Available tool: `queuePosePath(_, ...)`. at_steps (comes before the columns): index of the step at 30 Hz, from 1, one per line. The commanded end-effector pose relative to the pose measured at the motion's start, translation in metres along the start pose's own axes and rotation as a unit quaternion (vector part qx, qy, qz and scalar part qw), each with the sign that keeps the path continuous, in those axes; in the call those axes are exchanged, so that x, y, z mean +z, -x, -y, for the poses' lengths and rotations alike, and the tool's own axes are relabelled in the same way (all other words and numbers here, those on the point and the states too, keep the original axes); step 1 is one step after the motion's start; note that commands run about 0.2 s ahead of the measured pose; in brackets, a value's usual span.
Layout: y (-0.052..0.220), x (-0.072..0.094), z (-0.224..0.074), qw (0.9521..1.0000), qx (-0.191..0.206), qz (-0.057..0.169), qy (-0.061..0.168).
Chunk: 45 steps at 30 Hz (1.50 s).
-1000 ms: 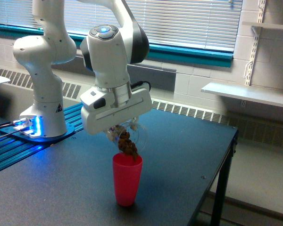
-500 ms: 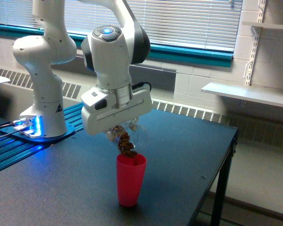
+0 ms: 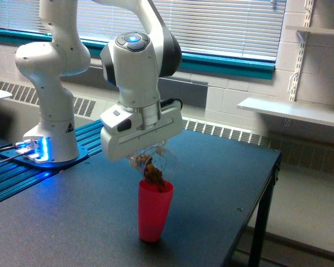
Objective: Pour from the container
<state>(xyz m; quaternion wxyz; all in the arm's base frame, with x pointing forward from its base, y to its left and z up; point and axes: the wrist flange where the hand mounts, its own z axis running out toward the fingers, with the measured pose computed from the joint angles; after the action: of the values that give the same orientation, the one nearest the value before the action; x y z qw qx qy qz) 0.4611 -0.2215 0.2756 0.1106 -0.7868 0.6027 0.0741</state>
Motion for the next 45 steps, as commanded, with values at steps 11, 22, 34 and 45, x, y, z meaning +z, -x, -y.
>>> queuePosePath(11,0.001,-0.004,-0.005,0.9999,0.011,-0.003,0.005)
queuePosePath(22,0.002,-0.008,-0.008,0.9998,0.016,-0.005,0.01)
queuePosePath(34,0.003,-0.011,-0.004,0.9998,0.012,-0.001,0.018)
queuePosePath(45,0.001,-0.009,0.003,0.9995,0.008,0.007,0.029)
